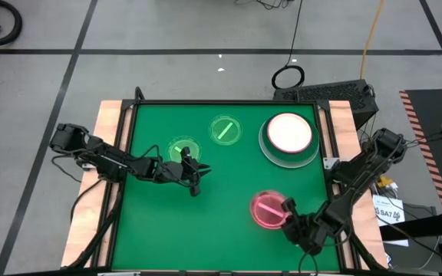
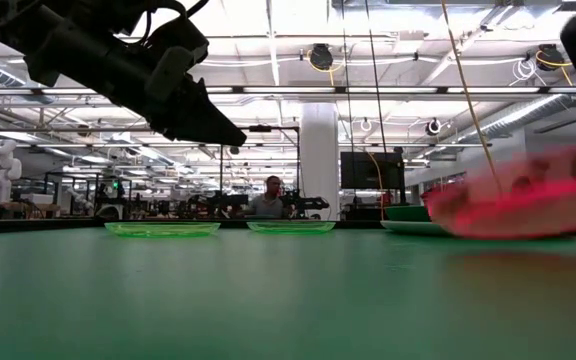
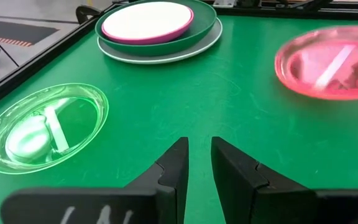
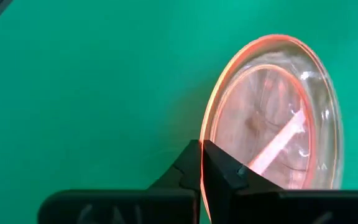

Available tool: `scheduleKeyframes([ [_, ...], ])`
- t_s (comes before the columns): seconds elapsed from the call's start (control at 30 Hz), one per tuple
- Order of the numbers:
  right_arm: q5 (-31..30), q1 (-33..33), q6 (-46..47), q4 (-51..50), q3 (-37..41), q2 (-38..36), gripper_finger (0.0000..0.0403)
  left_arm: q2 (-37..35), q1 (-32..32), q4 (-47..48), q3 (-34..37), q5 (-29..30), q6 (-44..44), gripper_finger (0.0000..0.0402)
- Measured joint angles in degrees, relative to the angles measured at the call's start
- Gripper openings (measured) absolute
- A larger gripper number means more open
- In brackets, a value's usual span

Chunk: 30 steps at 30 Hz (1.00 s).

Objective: Stack plastic plates
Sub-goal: Stack the orange plate on top of the white plate

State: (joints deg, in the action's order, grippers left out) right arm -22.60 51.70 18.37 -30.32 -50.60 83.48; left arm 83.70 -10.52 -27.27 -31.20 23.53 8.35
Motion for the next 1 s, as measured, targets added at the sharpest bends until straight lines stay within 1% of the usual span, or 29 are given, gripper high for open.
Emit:
scheduleKeyframes([
  [0.27, -7.6, 0.0, 0.2, -6.8, -5.4, 0.0, 0.0, 0.0, 0.0, 0.0, 0.0, 0.0, -0.4, 0.0076],
  [0.4, -11.8, -0.5, 1.9, -11.1, -7.2, 0.0, 0.0, 0.0, 0.0, 0.0, 0.0, 0.0, -0.4, 0.0076],
  [0.47, -12.8, -1.2, 2.9, -12.9, -7.3, 0.0, 0.0, 0.0, 0.0, 0.0, 0.0, 0.0, -0.6, 0.0076],
  [0.8, -19.2, -8.2, 12.6, -26.3, -7.3, 0.0, 0.0, 0.0, 0.0, 0.0, 0.0, 0.0, -1.9, 0.0076],
  [1.0, -19.6, -13.1, 13.4, -31.2, -7.3, 0.0, 0.0, 0.0, 0.0, 0.0, 0.0, 0.0, -2.0, 0.0076],
])
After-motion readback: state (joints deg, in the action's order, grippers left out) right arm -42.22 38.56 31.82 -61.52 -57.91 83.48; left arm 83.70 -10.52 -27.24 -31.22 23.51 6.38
